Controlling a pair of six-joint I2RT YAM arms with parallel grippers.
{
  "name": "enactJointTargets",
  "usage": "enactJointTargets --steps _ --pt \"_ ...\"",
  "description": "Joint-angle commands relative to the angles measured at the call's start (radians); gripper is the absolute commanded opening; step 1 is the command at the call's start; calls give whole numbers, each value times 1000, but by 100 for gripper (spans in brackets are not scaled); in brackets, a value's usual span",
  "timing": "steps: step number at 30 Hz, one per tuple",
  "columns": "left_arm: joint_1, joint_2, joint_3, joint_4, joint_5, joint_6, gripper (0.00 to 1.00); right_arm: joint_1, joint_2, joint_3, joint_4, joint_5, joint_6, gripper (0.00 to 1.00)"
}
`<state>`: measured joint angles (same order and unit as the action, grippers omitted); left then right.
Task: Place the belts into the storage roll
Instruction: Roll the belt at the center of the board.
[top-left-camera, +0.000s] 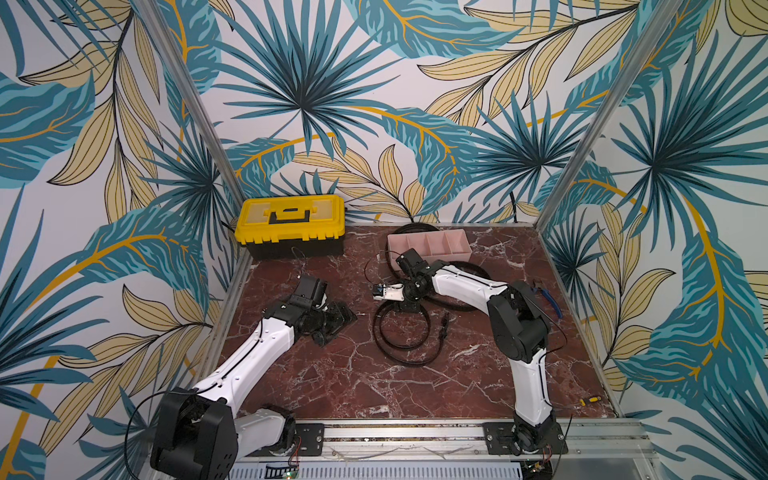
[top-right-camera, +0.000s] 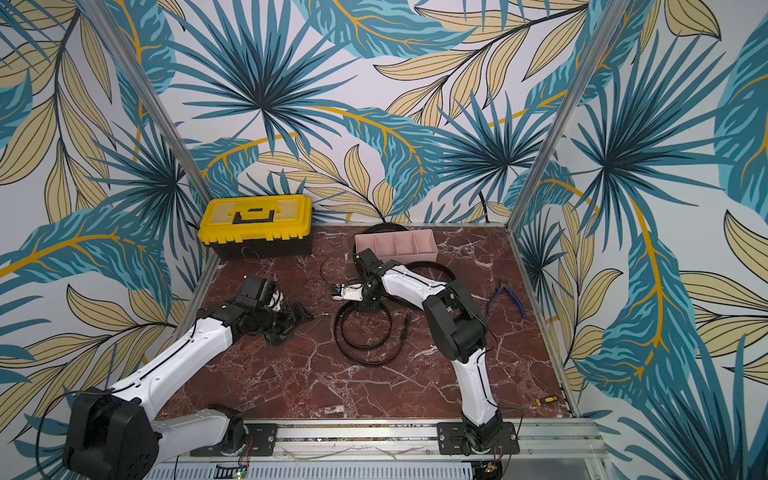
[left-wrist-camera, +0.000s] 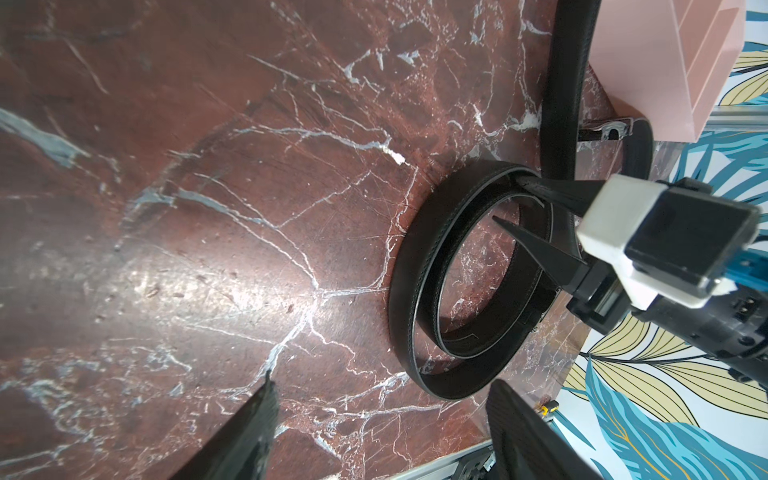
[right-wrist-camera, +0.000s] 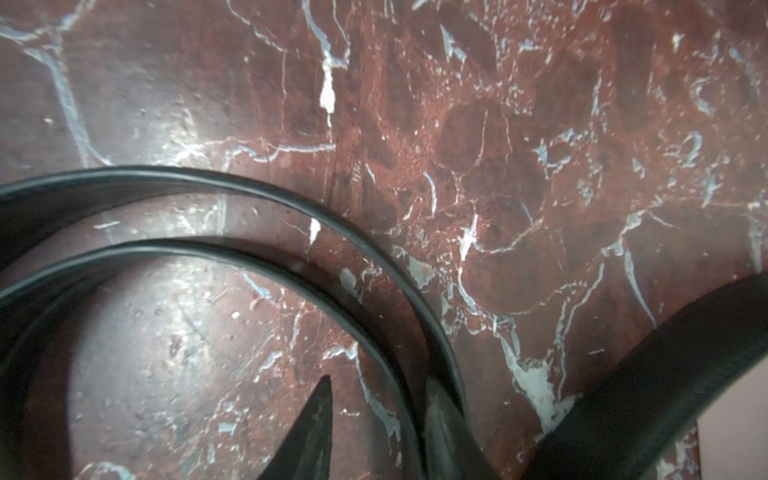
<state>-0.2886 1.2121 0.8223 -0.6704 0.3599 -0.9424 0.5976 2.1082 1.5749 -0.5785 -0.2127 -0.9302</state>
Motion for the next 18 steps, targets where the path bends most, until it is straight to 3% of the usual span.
enactJointTargets --steps 1,3,6,8,11,15,17,18 --pt "4 15 11 2 5 13 80 2 4 -23 5 22 21 37" --pt "3 22 12 2 4 16 80 2 0 -33 6 34 25 34" --pt "3 32 16 2 5 22 80 2 -10 -42 5 43 45 10" --pt "4 39 21 1 1 27 80 4 -19 -54 6 48 71 0" --pt "3 51 29 2 -5 38 80 15 -46 -86 31 74 145 0" --pt "3 75 46 2 -12 54 80 21 -82 -96 98 243 429 0" --pt "-3 88 63 1 -23 68 80 26 -69 -56 82 471 668 0" --pt "-11 97 74 1 -34 79 80 25 -47 -1 1 577 854 0"
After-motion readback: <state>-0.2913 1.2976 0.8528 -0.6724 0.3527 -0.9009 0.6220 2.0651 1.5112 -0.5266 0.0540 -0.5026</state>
